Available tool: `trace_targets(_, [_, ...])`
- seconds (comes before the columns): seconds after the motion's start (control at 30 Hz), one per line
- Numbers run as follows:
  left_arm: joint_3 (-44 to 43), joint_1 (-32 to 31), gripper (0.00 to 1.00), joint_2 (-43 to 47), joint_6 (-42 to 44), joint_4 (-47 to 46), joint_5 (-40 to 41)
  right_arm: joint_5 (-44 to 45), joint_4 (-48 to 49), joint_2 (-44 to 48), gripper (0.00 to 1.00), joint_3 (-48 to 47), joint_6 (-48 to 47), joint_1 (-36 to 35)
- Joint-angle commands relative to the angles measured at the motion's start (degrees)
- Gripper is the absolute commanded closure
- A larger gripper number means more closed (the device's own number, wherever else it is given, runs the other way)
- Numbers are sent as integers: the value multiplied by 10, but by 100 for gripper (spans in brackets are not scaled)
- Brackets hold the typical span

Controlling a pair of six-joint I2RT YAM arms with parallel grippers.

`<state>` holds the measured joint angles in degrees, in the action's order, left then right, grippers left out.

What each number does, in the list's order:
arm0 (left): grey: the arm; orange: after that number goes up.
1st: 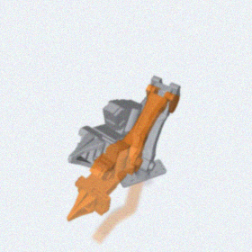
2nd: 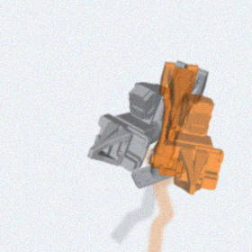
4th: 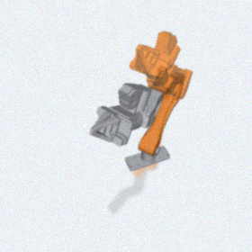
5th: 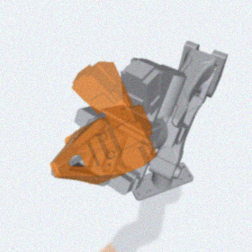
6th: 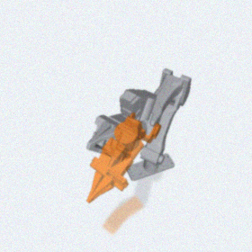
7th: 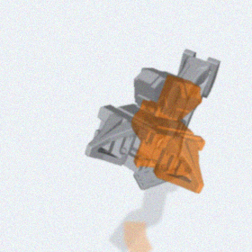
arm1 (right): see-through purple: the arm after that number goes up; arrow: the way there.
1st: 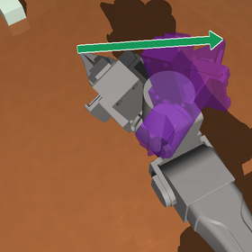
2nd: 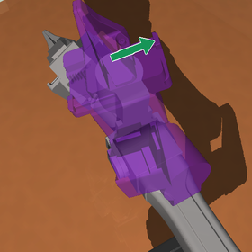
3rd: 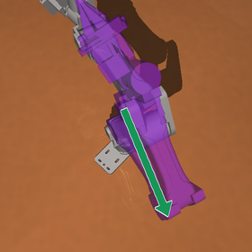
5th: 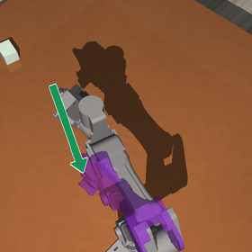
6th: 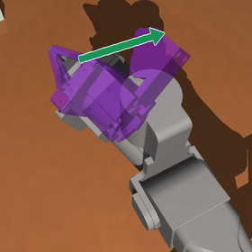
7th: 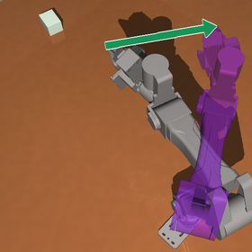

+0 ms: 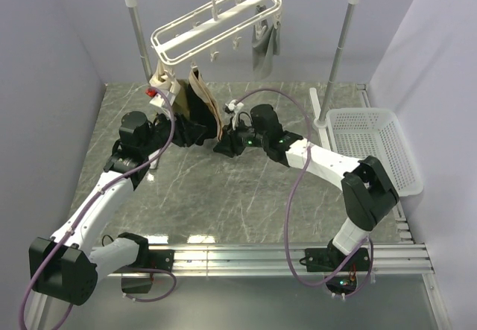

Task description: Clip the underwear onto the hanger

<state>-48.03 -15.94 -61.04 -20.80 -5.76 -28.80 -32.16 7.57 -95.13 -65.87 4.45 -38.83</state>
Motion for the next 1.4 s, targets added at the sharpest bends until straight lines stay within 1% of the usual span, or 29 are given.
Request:
trace_targets(0.0, [-29,2,48,-5,28,-20,-21,-13,20,50,59,5,5,17])
trace_targets(0.13, [-29,2,43,0,62,-21,-50,-25,38,86,53,15,28,43])
trace_targets(0.17, [-27,1,42,2,68,-27,-57,-26,38,102,50,16,33,47])
trace_targets(0.2, [-24,1,38,7,81,-32,-64,-30,38,110,50,16,39,59])
trace_targets(0.23, [-22,0,36,10,87,-37,-73,-32,36,118,48,16,42,64])
trace_targets(0.33, [-28,-13,33,14,118,-56,-76,-24,40,163,47,14,62,84])
trace_targets(0.43, [-49,-32,32,5,148,-78,-58,0,49,186,47,4,87,110])
trace_targets(0.53, [-71,-78,33,-11,165,-116,-6,20,40,188,47,-27,103,135])
trace_targets(0.57, [-77,-88,33,-23,169,-127,31,27,41,188,47,-36,107,142])
trace_targets(0.67, [-104,-126,33,-49,175,-179,90,50,43,183,47,-65,115,168])
trace_targets(0.7, [-121,-133,33,-71,184,-199,121,54,45,181,47,-81,118,173])
trace_targets(0.83, [-162,-174,33,-132,202,-245,191,78,38,166,46,-121,116,191])
trace_targets(1.0, [-207,-187,34,-202,195,-282,239,112,31,158,43,-154,105,203])
trace_targets(1.07, [-224,-194,35,-217,194,-298,271,129,30,154,43,-160,102,204])
trace_targets(1.13, [-239,-194,34,-239,190,-307,284,148,27,148,43,-171,102,204])
trace_targets(1.23, [-253,-194,33,-260,188,-326,286,160,25,142,43,-182,101,207])
trace_targets(1.27, [-257,-194,33,-265,187,-328,311,161,27,140,43,-182,101,208])
trace_targets(1.37, [-276,-194,34,-286,191,-341,327,158,30,136,43,-187,106,210])
